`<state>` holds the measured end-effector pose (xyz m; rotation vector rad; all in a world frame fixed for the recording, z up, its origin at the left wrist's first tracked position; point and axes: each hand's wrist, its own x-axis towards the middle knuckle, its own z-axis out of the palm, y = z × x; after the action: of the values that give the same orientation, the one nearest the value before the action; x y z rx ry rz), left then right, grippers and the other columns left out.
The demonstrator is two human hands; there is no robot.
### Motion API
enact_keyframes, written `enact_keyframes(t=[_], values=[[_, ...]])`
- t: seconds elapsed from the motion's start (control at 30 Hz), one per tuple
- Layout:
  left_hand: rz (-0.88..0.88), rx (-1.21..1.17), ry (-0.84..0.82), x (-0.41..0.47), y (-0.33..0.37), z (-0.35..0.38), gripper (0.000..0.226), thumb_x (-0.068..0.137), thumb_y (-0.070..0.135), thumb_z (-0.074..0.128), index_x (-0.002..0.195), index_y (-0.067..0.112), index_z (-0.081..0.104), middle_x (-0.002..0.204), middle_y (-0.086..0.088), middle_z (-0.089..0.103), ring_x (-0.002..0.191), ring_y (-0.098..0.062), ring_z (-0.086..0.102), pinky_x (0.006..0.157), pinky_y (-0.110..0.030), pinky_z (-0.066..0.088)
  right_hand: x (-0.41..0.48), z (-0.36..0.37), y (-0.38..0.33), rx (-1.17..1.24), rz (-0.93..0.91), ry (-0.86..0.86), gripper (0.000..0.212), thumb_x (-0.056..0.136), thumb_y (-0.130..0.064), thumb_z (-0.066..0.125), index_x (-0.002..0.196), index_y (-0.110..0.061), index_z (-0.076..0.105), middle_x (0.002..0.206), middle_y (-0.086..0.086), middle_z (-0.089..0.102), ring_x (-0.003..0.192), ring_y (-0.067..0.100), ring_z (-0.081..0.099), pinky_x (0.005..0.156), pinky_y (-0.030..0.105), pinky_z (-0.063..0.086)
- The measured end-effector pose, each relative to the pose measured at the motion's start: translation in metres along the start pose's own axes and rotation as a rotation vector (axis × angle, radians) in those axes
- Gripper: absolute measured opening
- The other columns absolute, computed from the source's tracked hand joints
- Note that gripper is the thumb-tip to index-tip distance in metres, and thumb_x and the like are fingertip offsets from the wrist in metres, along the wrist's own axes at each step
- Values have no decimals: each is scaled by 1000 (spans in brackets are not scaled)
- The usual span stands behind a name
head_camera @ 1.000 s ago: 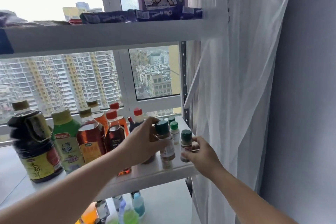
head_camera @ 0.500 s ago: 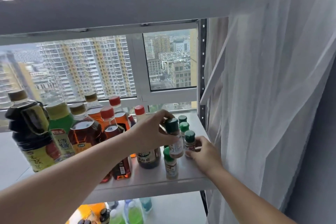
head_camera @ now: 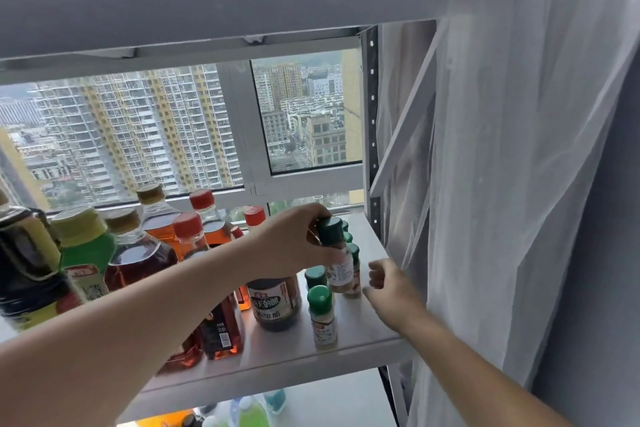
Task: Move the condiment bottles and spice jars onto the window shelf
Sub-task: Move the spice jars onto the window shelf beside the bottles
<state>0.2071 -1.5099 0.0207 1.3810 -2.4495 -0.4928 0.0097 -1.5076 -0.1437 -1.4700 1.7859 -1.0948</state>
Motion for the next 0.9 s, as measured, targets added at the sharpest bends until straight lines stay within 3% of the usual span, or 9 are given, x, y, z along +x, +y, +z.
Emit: enact_keyframes(t=[0.07, 0.13, 0.23, 0.33, 0.5, 0.67, 0.9], values=[[28, 39, -4, 6, 4, 5, 41, 82, 52, 77, 113, 31, 59, 103, 10, 71, 91, -13, 69, 83, -35, 60, -8, -8, 3, 28, 13, 76, 36, 96, -9, 61, 132, -13, 57, 115, 1, 64, 106, 15, 61, 89, 21, 41], [47, 64, -21, 13, 7, 12, 36, 83, 52, 76, 107, 29, 61, 97, 9, 69, 86, -13, 66, 78, -33, 58, -19, -16, 3, 84, 9, 128, 33, 98, -6, 55, 130, -14, 57, 116, 2, 64, 107, 14, 60, 88, 19, 41], [71, 125, -46, 25, 11, 25, 33, 81, 50, 78, 99, 28, 62, 88, 9, 66, 78, -15, 63, 66, -29, 51, -36, -23, -4, 152, -26, 132, 29, 97, -6, 53, 122, -21, 56, 114, -2, 63, 106, 11, 60, 81, 16, 44], [75, 227, -61, 34, 14, 35, 33, 79, 49, 78, 93, 28, 58, 83, 11, 59, 72, -12, 56, 58, -26, 40, -49, -31, -8, 186, -58, 156, 23, 95, -10, 60, 113, -24, 60, 106, -6, 66, 102, 7, 64, 88, 23, 52], [67, 421, -88, 39, 16, 50, 43, 76, 54, 73, 111, 29, 64, 96, 8, 67, 86, -18, 65, 74, -35, 58, -70, -45, -9, 231, -81, 174, 14, 94, -20, 66, 105, -28, 66, 96, -10, 71, 91, 4, 68, 84, 25, 56], [85, 479, -69, 43, 6, 64, 52, 71, 67, 69, 111, 36, 62, 103, 10, 68, 91, -18, 63, 78, -34, 56, -83, -56, -9, 279, -106, 178, 11, 92, -23, 68, 101, -29, 68, 93, -7, 74, 85, 8, 70, 84, 33, 60], [121, 556, -4, 45, 4, 72, 46, 71, 65, 62, 103, 32, 62, 95, 10, 70, 86, -19, 64, 68, -32, 46, -93, -62, -1, 295, -92, 179, 8, 93, -26, 68, 100, -30, 70, 92, -7, 74, 87, 10, 71, 86, 38, 61]])
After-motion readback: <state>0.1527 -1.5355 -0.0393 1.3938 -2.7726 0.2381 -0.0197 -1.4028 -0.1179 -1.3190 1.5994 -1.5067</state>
